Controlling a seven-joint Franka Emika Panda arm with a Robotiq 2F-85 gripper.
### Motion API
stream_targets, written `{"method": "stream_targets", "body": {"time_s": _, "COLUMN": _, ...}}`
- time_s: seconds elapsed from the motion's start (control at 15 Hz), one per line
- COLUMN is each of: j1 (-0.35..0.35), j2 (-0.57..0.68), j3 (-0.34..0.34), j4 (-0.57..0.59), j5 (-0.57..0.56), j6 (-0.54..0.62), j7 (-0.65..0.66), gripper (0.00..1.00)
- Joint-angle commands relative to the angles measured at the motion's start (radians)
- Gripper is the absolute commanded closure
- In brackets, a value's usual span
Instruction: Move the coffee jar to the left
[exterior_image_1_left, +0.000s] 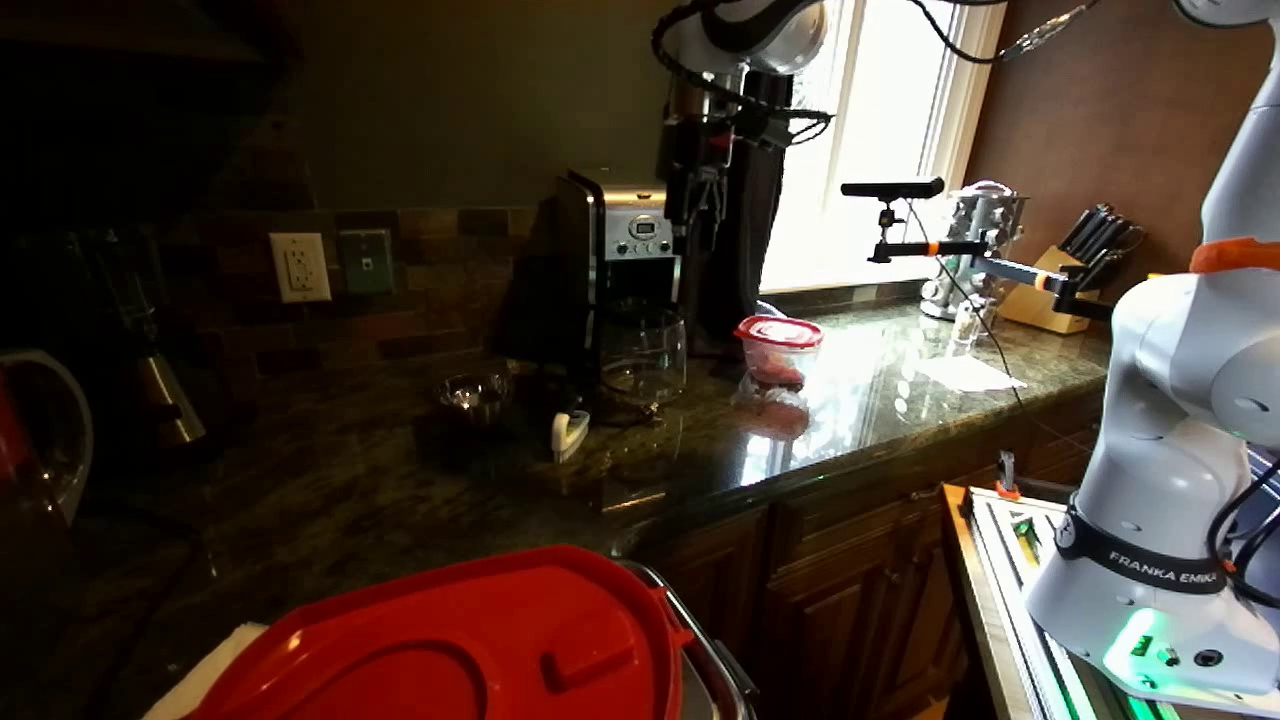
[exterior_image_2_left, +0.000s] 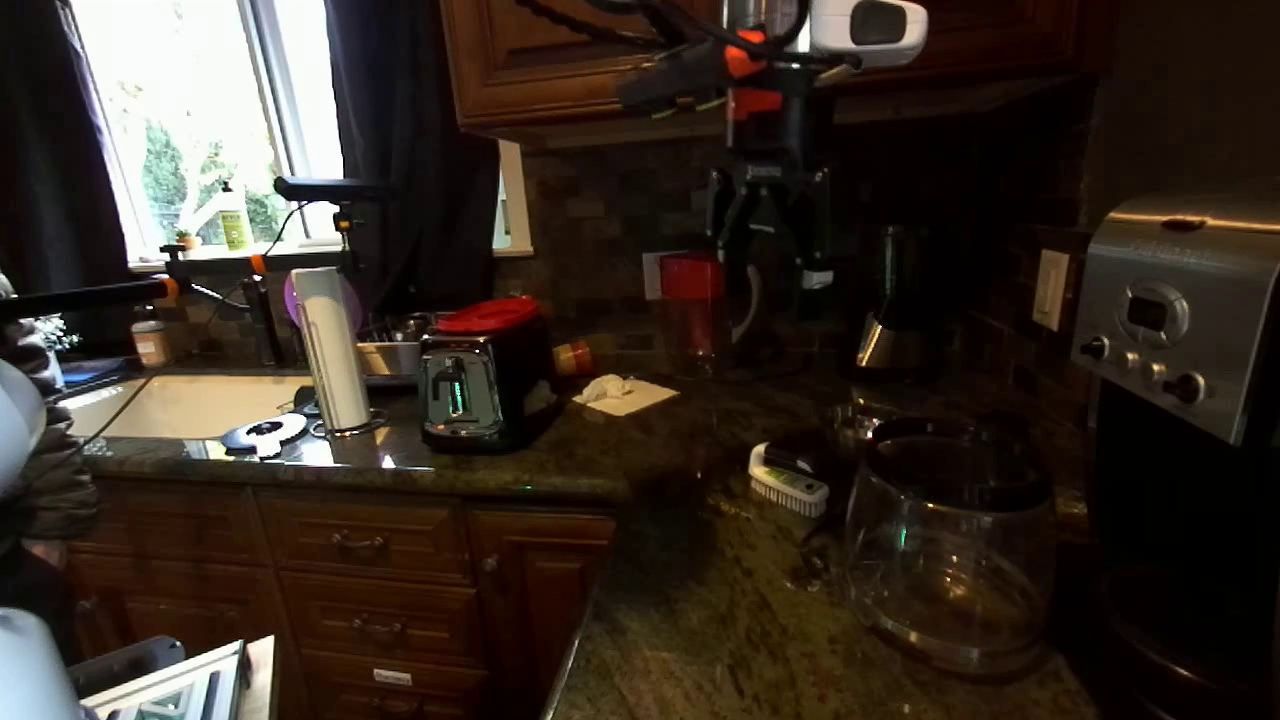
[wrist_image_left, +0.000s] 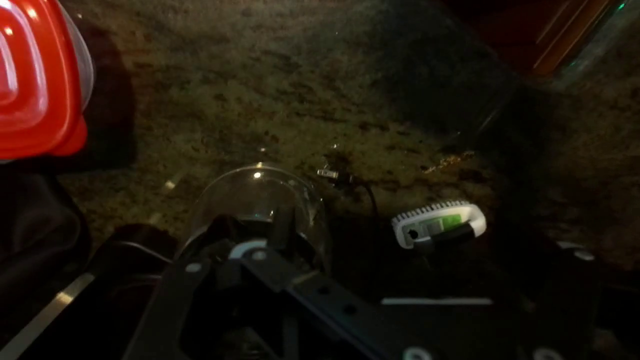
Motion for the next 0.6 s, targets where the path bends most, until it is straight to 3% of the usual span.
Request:
{"method": "stream_targets", "body": {"time_s": 0.0, "j1": -0.020, "j2": 0.154, "j3": 0.009, "j4": 0.099, "j5": 0.005, "j6": 0.083, "j7": -0.031, "gripper": 0.00}}
{"method": "stream_targets", "body": {"time_s": 0.13, "j1": -0.031, "j2": 0.224, "j3": 0.009, "j4": 0.153, "j5": 0.035, "j6": 0.054, "j7": -0.034, "gripper": 0.00}}
{"method": "stream_targets", "body": {"time_s": 0.2, "j1": -0.027, "j2": 0.146, "j3": 0.017, "j4": 0.079, "j5": 0.007, "j6": 0.081, "j7": -0.011, "gripper": 0.00}}
{"method": "stream_targets", "body": {"time_s": 0.47, "j1": -0.036, "j2": 0.225, "j3": 0.019, "j4": 0.136, "j5": 0.014, "j6": 0.082, "j7": -0.014, "gripper": 0.00}}
{"method": "stream_targets", "body": {"time_s": 0.53, "j1": -0.044, "j2": 0.244, "j3": 0.023, "j4": 0.146, "j5": 0.061, "j6": 0.113, "j7": -0.046, "gripper": 0.00}}
